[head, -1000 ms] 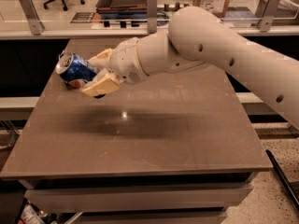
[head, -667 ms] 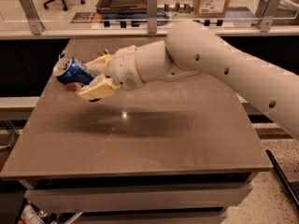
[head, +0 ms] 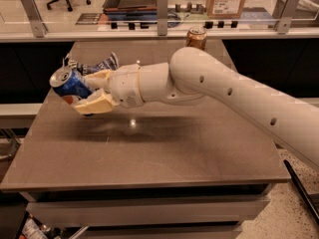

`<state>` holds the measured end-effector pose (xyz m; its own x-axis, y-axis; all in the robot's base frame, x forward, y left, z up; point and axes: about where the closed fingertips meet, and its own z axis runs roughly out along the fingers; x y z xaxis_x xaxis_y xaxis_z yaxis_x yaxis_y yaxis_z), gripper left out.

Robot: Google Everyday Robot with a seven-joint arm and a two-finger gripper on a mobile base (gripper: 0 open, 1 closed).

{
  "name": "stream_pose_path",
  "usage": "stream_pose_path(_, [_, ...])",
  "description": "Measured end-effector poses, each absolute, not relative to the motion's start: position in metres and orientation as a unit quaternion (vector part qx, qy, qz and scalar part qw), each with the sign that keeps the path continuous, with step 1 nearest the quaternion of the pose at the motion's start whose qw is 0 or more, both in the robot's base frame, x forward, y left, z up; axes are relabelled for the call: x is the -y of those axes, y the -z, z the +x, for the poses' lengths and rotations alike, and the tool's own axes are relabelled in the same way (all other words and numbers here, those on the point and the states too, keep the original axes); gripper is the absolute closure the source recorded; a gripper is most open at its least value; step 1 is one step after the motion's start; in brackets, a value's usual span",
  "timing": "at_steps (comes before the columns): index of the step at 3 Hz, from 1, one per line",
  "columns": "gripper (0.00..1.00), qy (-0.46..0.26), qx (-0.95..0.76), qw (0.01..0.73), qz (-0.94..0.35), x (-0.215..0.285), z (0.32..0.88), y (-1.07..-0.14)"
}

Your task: Place pepsi can upright

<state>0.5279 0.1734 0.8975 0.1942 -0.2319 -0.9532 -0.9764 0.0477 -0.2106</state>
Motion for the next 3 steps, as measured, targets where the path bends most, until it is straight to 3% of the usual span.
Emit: stream_pose_path(3, [1.0,-0.438,-0.514,0.506,-0.536,-0.203,0.507,-0.856])
